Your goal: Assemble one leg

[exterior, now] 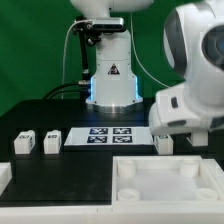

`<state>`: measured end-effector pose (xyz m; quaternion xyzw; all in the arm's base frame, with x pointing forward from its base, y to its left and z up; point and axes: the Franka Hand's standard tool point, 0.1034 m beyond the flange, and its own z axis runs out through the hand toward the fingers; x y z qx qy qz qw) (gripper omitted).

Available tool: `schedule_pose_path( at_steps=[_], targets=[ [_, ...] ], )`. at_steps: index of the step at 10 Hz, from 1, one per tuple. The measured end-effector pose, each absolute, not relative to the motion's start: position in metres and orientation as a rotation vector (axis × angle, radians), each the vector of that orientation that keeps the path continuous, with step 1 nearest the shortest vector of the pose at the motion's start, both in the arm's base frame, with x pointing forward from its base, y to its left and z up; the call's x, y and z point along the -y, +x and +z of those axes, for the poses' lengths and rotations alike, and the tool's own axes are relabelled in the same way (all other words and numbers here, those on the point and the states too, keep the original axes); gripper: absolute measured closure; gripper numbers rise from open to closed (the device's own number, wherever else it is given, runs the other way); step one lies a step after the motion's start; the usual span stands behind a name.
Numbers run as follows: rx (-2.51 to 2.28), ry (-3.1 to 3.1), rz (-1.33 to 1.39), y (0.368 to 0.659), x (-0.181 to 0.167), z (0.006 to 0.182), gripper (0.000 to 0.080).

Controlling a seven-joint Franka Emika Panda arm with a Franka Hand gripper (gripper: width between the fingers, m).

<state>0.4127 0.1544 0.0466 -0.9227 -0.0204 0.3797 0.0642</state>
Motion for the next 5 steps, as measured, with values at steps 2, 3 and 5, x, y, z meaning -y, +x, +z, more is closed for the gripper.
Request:
schedule_pose_path(
  at_steps=[2, 3, 5],
  targets=[
    [0.107, -2.810, 0.966, 0.448, -0.132, 0.087, 0.0508],
    [0.101, -2.858, 0.808, 0.463, -0.124, 0.103, 0.0508],
    [0.079, -2.922, 0.556, 0.485, -0.113, 0.130, 0.0508]
  ],
)
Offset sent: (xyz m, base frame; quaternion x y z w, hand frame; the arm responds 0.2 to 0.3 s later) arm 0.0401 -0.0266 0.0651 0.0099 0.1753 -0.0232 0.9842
